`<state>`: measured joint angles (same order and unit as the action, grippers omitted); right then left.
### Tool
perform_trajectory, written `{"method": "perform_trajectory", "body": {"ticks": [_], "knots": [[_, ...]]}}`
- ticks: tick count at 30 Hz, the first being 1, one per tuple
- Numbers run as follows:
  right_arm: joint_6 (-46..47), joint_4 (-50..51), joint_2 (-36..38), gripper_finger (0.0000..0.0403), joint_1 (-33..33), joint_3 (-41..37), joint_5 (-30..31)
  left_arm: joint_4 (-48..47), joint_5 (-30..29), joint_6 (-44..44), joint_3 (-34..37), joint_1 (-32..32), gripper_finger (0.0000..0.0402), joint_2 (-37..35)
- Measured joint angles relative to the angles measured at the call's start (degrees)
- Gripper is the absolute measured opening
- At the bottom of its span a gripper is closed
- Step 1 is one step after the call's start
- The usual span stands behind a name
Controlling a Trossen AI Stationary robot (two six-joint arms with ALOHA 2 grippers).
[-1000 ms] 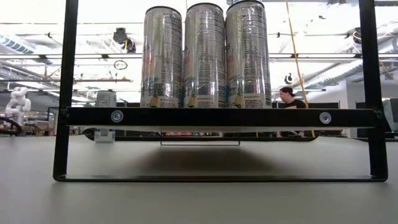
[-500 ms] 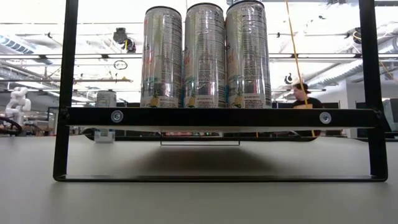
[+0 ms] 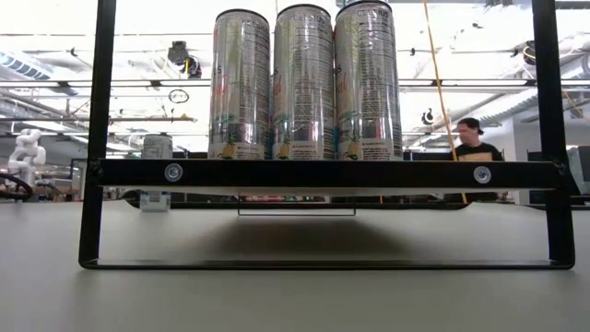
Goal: Place canned beverage on shelf
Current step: Put the middle white-blue soda can on the shelf
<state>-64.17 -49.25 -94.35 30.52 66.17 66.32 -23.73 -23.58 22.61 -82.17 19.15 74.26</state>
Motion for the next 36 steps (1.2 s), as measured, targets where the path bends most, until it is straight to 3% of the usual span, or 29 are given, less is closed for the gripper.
{"method": "perform_trajectory", "body": {"ticks": [5,12,18,26,31,36], "knots": [[1.2,0.0,0.0,0.0207,1.5,0.0,0.4,-1.2,2.4,-5.4,0.0,0.6,0.0318,0.0],[3.8,-1.3,0.2,0.0191,4.1,0.0,2.3,0.0,3.2,-12.0,0.0,0.8,0.0393,-0.1],[10.1,-1.8,0.2,0.0195,6.2,0.0,4.4,1.3,4.1,-22.2,0.0,2.9,0.0396,-1.8],[27.4,-1.9,0.7,0.0194,10.0,0.0,3.6,0.4,3.9,-39.0,0.0,6.3,0.0396,-6.4],[40.2,2.5,4.9,0.0196,12.2,-0.1,-5.0,-1.5,3.8,-41.4,0.0,7.7,0.0396,-8.2],[54.9,14.4,11.7,0.0194,11.8,-0.1,-22.0,-3.0,3.7,-41.1,-0.1,8.0,0.0396,-8.7]]}}
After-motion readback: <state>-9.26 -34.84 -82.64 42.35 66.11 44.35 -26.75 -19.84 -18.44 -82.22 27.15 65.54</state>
